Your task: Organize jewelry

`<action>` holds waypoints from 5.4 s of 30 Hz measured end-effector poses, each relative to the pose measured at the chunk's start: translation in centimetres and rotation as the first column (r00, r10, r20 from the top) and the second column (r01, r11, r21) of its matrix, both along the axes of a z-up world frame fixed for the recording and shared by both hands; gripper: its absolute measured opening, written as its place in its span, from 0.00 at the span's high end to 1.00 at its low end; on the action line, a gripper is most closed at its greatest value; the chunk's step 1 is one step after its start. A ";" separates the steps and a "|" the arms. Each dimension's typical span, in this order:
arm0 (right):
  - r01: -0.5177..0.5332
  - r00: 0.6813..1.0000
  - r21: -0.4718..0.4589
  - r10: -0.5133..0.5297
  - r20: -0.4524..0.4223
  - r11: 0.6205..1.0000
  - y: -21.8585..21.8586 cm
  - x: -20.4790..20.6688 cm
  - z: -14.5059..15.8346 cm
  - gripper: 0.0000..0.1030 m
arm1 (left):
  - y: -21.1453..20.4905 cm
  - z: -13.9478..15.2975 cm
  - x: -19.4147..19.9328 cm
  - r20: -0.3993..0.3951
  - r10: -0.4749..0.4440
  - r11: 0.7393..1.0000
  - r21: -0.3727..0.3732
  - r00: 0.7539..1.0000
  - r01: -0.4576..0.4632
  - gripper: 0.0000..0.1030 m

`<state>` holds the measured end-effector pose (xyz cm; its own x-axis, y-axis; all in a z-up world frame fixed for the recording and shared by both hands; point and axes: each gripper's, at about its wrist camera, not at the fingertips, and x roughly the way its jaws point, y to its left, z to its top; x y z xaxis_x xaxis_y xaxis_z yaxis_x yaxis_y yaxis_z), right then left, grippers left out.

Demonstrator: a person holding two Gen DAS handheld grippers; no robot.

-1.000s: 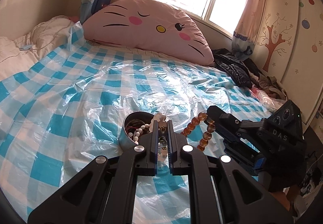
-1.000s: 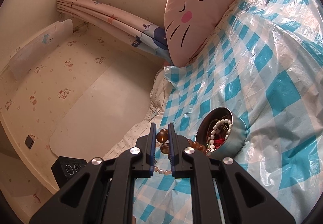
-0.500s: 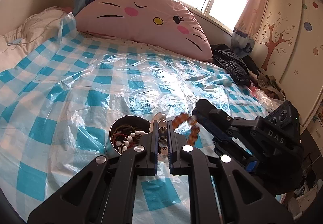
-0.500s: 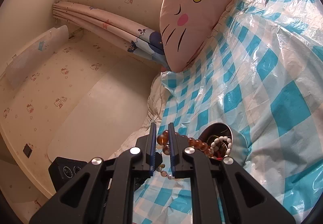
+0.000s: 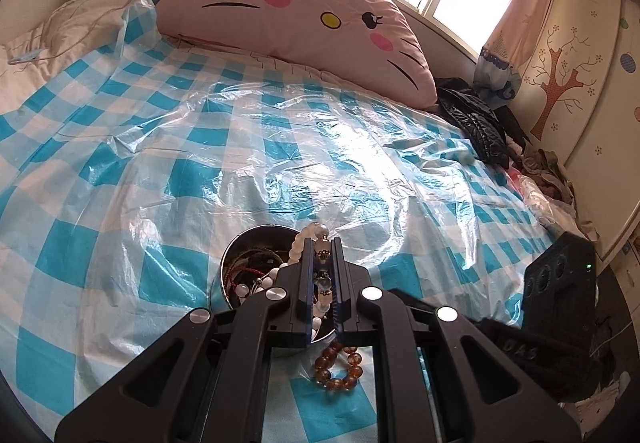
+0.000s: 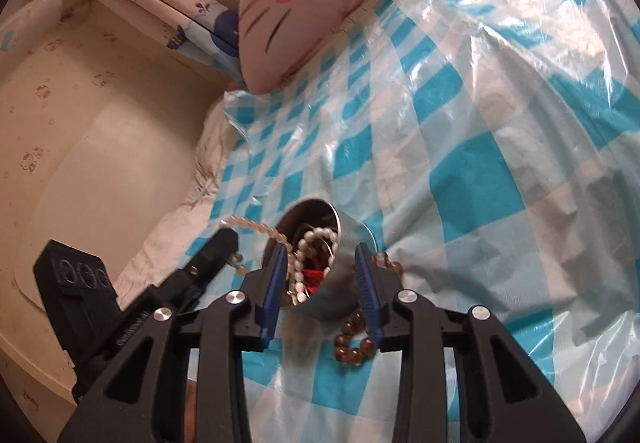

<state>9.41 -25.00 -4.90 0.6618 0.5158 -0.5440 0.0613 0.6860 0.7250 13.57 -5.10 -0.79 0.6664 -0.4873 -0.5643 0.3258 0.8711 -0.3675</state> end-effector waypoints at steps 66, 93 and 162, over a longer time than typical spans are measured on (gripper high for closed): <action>0.189 0.974 -0.552 -0.084 0.210 0.812 4.3 -18.4 8.2 0.07 | 8.4 2.8 -17.8 0.081 0.272 0.870 0.404 0.959 -0.281 0.07; 0.237 0.966 -0.614 -0.113 0.234 0.753 4.9 -19.8 8.5 0.07 | 7.3 2.9 -19.8 0.135 0.209 0.881 0.403 0.969 -0.246 0.07; 0.237 0.965 -0.622 -0.109 0.237 0.746 4.7 -19.7 8.7 0.07 | 7.0 3.1 -19.0 0.109 0.156 0.900 0.393 0.982 -0.186 0.07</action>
<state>-10.26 -20.27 3.81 0.8204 -0.0445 -0.5700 0.1429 0.9813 0.1291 -5.48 1.92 2.26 0.7658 -0.1056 -0.6344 0.1710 0.9843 0.0425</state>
